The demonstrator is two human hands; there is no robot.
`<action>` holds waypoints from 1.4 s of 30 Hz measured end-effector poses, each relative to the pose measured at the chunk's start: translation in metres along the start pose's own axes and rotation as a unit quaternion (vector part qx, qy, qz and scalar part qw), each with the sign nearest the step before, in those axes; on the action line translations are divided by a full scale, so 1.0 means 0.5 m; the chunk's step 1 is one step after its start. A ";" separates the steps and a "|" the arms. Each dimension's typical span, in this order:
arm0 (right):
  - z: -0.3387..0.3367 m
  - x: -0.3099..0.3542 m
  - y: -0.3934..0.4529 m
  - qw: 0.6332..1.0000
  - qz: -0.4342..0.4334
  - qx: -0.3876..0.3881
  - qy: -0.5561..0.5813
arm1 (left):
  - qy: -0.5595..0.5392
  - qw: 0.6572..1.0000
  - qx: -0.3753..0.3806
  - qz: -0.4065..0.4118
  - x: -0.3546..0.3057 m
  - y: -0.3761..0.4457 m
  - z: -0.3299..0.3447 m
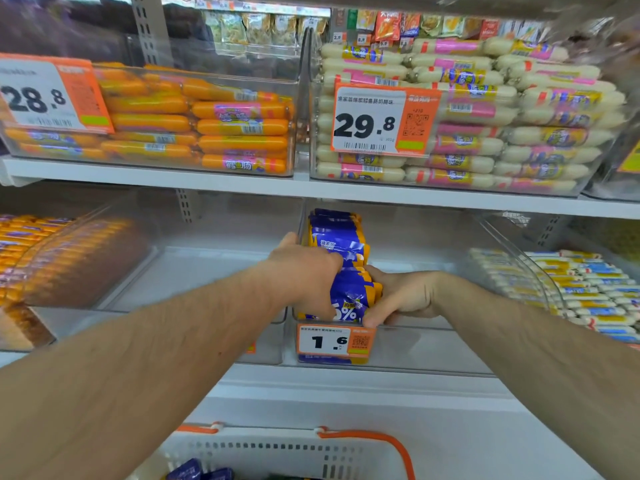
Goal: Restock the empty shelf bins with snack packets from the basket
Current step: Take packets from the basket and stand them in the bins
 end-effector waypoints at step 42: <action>-0.105 0.023 0.012 0.857 -0.001 -0.179 0.483 | 0.103 0.991 -0.077 -0.047 0.005 0.027 0.010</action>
Point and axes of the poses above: each hand's wrist, its own y-axis towards the middle knuckle, its own z-axis out of the palm, x = y × z, the point moved 9 cm from there along y, towards the middle knuckle, and after that the axes turned 15 degrees about z, right-handed, at the moved point
